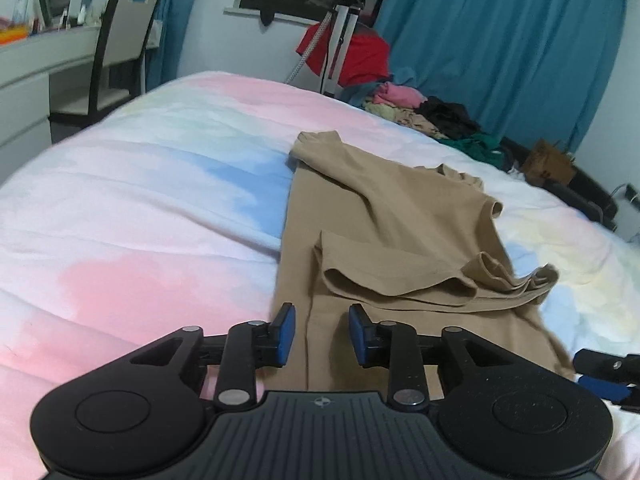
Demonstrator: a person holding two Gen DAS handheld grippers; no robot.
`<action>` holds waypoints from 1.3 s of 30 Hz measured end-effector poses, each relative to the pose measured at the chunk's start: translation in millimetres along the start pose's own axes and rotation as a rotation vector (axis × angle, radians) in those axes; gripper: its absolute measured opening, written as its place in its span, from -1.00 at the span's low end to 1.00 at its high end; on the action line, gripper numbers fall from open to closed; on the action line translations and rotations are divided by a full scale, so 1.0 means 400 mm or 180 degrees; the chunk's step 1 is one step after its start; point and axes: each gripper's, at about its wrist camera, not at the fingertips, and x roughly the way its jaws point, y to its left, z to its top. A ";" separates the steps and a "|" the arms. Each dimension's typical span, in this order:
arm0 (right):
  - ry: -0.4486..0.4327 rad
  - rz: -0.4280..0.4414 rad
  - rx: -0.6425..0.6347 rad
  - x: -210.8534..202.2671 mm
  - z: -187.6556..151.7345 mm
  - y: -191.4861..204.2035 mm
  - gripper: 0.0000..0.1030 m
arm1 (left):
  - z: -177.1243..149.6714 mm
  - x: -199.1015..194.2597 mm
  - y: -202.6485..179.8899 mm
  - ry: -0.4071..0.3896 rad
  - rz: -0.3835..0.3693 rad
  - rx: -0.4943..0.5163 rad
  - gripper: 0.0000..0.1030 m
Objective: Fold clothes
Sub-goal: 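Pinch the fold with the left gripper and tug it straight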
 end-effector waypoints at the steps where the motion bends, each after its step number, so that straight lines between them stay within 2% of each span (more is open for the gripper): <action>1: 0.0002 -0.0004 0.0005 0.001 -0.001 0.000 0.39 | -0.002 0.003 -0.003 0.0022 -0.0014 0.0030 -0.35; 5: 0.0019 -0.0048 -0.0010 0.004 -0.005 0.002 0.39 | -0.007 0.017 -0.008 0.0089 0.0010 0.0097 -0.32; 9: 0.0054 -0.0092 -0.0021 0.010 -0.008 -0.001 0.39 | -0.008 0.022 0.010 0.0130 -0.0053 -0.0073 -0.35; 10: 0.0058 -0.0099 -0.0025 0.011 -0.009 0.000 0.39 | -0.009 0.019 0.010 0.0131 -0.0076 -0.0074 -0.39; 11: 0.0062 -0.0105 -0.0028 0.012 -0.010 0.000 0.39 | -0.011 0.016 0.009 0.0133 -0.0097 -0.0059 -0.59; 13: 0.0070 -0.0119 -0.0035 0.014 -0.012 0.001 0.39 | -0.016 0.011 0.000 0.0106 -0.0099 0.0020 -0.82; 14: 0.0072 -0.0125 -0.0040 0.015 -0.013 0.001 0.39 | -0.018 0.008 -0.005 0.0089 -0.0096 0.0064 -0.86; 18: 0.0076 -0.0140 -0.0054 0.016 -0.015 0.002 0.39 | -0.016 -0.020 -0.017 -0.0048 -0.0058 0.0135 -0.91; 23: 0.0067 -0.0145 -0.0042 0.019 -0.012 -0.005 0.39 | -0.003 -0.067 0.002 -0.0187 -0.0071 -0.0070 -0.91; 28: 0.0071 -0.0137 -0.0051 0.022 -0.010 -0.004 0.39 | -0.010 -0.051 -0.003 -0.0111 0.0021 -0.0011 -0.90; 31: 0.0066 -0.0110 -0.0045 0.017 -0.007 0.001 0.39 | -0.016 -0.050 0.008 0.0018 0.0008 -0.0088 -0.82; 32: 0.0062 -0.0096 -0.0042 0.014 -0.006 0.003 0.39 | -0.017 -0.057 0.014 0.0074 -0.0006 -0.0157 -0.70; 33: 0.0055 -0.0079 -0.0044 0.010 -0.005 0.006 0.39 | -0.019 -0.073 0.020 0.0124 -0.0035 -0.0234 -0.65; 34: 0.0045 -0.0058 -0.0054 0.005 -0.005 0.011 0.39 | -0.022 -0.092 0.026 0.0172 -0.0069 -0.0314 -0.52; 37: 0.0011 -0.0002 -0.0073 -0.016 -0.004 0.024 0.39 | -0.032 -0.154 0.040 0.0312 -0.0204 -0.0545 0.11; 39: -0.0007 0.0043 -0.0037 -0.029 -0.003 0.027 0.39 | -0.042 -0.204 0.041 0.0387 -0.0393 -0.0704 0.22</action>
